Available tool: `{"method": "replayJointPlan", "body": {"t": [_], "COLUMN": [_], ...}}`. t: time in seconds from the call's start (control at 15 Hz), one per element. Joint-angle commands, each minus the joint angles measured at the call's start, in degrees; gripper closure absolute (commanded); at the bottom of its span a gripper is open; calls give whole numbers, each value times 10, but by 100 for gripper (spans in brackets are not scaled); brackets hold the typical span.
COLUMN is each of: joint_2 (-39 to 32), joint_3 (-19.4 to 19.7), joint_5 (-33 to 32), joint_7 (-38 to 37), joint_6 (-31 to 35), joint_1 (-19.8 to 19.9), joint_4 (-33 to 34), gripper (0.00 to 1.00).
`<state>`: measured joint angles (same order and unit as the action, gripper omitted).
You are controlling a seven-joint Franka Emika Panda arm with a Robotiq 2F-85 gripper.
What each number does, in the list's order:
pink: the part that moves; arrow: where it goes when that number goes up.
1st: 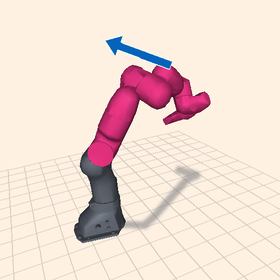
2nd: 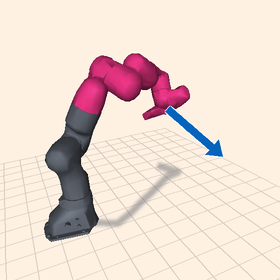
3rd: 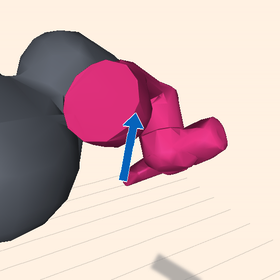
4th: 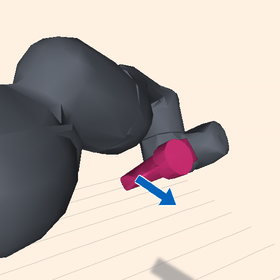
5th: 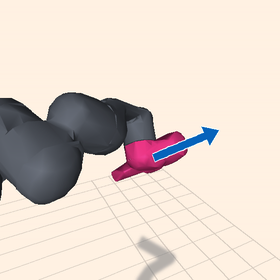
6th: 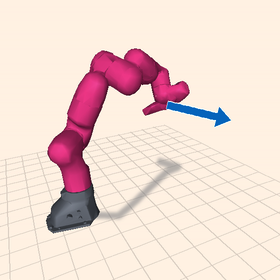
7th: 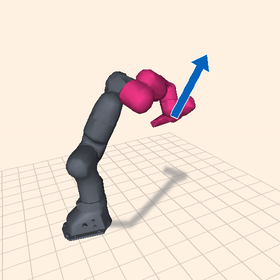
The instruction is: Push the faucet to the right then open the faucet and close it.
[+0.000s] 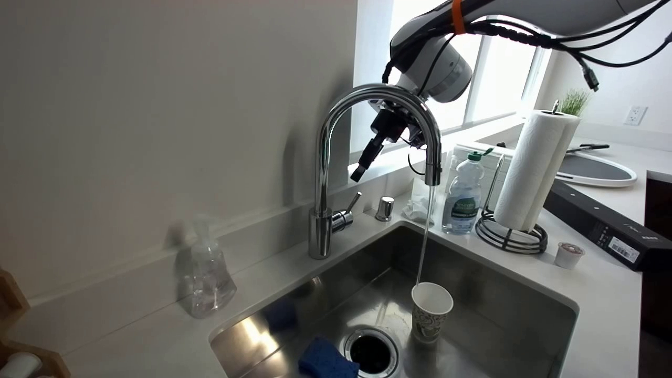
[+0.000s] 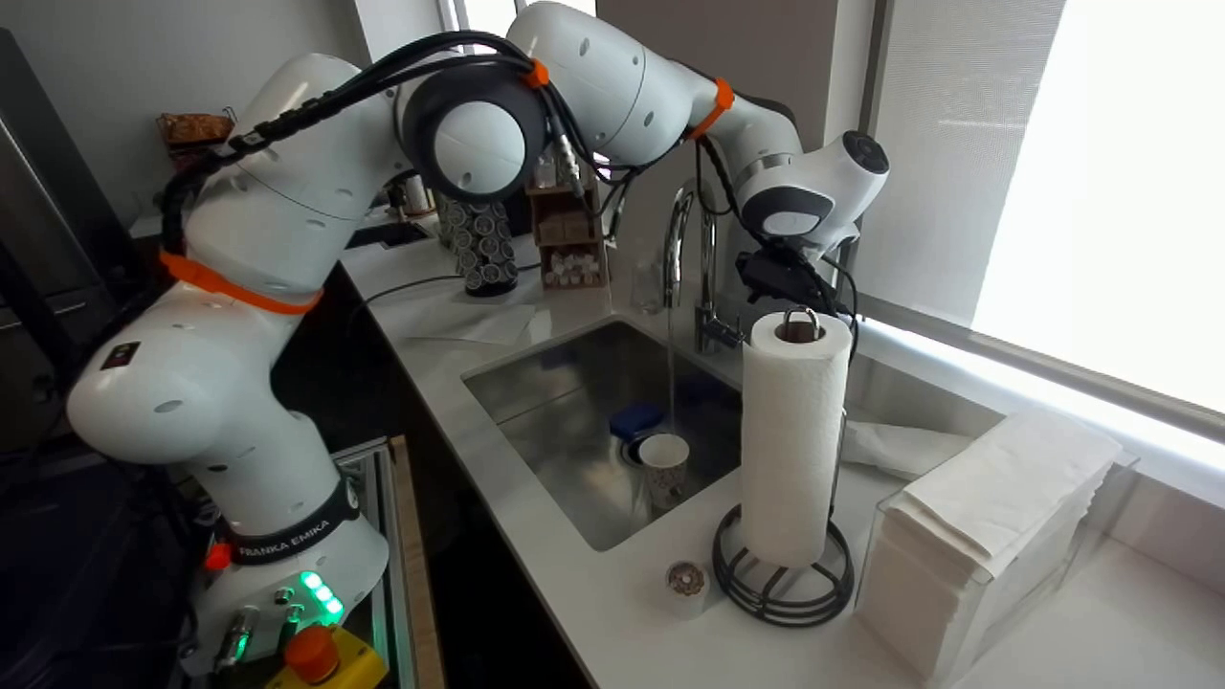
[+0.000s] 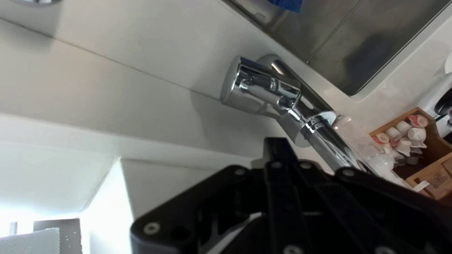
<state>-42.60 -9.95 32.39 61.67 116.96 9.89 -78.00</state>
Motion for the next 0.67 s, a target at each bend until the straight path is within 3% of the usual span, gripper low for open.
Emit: {"method": "replayJointPlan", "body": {"t": [0.0,0.27,0.6], "joint_2": [5,-1,-12], "joint_3": [15,16,5], "joint_5": [-42,-82,-87], "joint_7": [-51,-87,-90], "joint_6": [-13,-26,-34], "joint_1": [-9,-11,-8], "joint_4": [-4,-1,6], "gripper": [100,100,100]}}
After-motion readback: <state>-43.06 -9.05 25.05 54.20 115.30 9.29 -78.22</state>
